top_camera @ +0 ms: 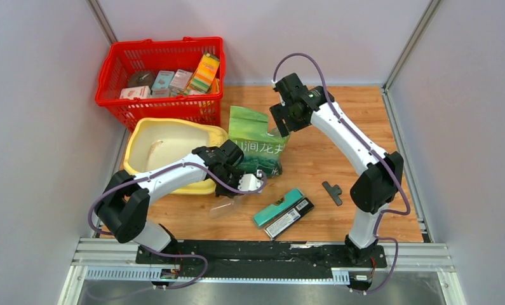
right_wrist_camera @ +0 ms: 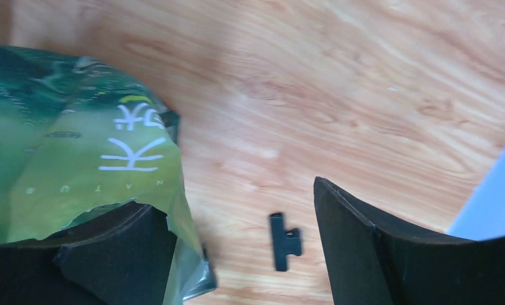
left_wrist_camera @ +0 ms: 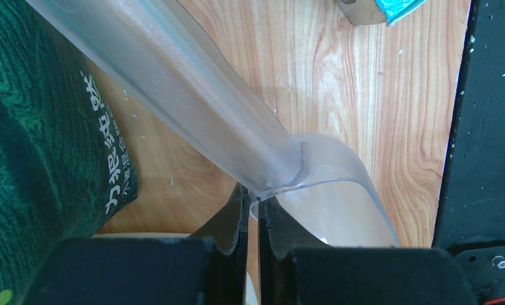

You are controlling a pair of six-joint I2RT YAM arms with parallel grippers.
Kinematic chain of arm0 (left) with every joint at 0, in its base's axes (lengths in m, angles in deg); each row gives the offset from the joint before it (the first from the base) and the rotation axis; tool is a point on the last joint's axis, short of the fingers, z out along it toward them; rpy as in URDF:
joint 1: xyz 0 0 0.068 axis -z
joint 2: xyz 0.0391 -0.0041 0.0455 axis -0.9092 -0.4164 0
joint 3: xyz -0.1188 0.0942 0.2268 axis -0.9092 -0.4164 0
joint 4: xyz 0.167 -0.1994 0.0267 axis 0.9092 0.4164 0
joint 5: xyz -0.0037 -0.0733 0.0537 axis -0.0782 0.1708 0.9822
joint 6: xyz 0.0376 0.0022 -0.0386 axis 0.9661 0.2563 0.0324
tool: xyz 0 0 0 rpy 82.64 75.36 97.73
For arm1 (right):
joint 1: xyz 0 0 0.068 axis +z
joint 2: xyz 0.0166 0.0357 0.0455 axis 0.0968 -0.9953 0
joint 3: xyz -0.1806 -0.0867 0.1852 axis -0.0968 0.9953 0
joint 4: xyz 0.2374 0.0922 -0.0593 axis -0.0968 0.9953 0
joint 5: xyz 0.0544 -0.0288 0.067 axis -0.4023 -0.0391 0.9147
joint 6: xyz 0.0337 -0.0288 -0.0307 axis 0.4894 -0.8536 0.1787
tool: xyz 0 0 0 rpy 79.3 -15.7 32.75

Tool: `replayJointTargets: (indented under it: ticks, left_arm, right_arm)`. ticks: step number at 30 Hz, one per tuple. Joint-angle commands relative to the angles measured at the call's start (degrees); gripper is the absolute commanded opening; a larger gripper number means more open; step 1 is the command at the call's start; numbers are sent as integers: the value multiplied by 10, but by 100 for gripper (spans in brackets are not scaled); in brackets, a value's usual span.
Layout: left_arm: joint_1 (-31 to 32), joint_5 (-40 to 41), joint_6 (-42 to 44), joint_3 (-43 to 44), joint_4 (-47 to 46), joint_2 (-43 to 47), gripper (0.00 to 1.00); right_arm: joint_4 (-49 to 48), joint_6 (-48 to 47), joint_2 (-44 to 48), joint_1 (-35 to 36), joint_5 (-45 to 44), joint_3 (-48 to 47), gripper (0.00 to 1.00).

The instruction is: Fill the litter box with clean litter

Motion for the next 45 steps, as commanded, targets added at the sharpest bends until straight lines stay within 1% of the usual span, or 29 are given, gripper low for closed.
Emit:
replayJointTargets:
  ticks: [1,4,5,7,10,11,12,13,14,15,16,18,19,21,22,23,25,27,28,32,35,36,39,41,43,45]
  left_arm:
    - [-2,-5,-9,13,-19,7,0]
    - [-4,-3,-10,12,-26,5,0]
    - [-4,-3,-12,11,-29,5,0]
    - [-6,-3,-14,9,-35,4,0]
    - [-8,-2,-18,8,-36,6,0]
    - [-9,-2,-17,7,-36,10,0]
    - [-10,0,-16,6,-35,14,0]
    - [-11,1,-14,6,-33,22,0]
    - [-13,3,-9,7,-32,26,0]
    - [-13,6,-6,9,-30,29,0]
    - [-16,8,-5,11,-26,36,0]
    - [-20,11,-1,22,-18,45,0]
    - [-23,11,-1,28,-10,55,0]
    - [-32,1,-1,52,1,69,0]
    - [-36,-4,-2,62,13,83,0]
    - [-38,-9,-2,81,18,91,0]
    - [-42,-24,-11,101,25,113,0]
    - [-42,-32,-23,133,21,123,0]
    - [-41,-33,-48,144,15,128,0]
    - [-41,-32,-114,207,-17,122,0]
    - [-39,-14,-132,222,-57,121,0]
    - [-38,8,-134,220,-88,122,0]
    - [-28,39,-139,216,-128,127,0]
    - [-17,65,-157,223,-145,122,0]
    - [-7,112,-166,225,-166,115,0]
    - [4,153,-170,222,-192,114,0]
  right_arm:
    - [-38,-80,46,-6,-145,24,78]
    - [-25,-98,61,0,-128,48,81]
    - [-19,-89,65,1,-119,61,82]
    - [-19,-84,75,-1,-65,62,86]
    - [-20,-95,70,-8,37,-13,95]
    - [-24,-101,70,-9,56,-62,96]
    - [-26,-112,71,-20,84,-89,97]
    - [-29,-118,73,-27,134,-105,98]
    - [-47,-119,88,-34,150,-113,98]
    - [-55,-124,98,-55,177,-114,99]
    - [-69,-125,106,-67,236,-110,99]
    - [-82,-124,136,-97,279,-81,100]
    - [-88,-125,150,-106,326,-67,100]
    - [-90,-136,181,-118,376,-45,100]
    - [-87,-149,192,-118,423,-24,100]
    - [-86,-155,201,-118,449,-16,100]
    - [-87,-147,216,-118,514,0,100]
    - [-95,-119,216,-119,531,7,100]
    - [-104,-100,217,-118,541,13,100]
    - [-107,-81,210,-118,586,21,98]
    - [-114,-39,202,-117,579,32,95]
    - [-123,-12,202,-117,580,36,94]
    - [-158,41,195,-116,600,39,91]
    - [-177,54,184,-102,579,34,88]
    - [-188,71,176,-92,535,15,84]
    - [-185,76,158,-77,514,-1,79]
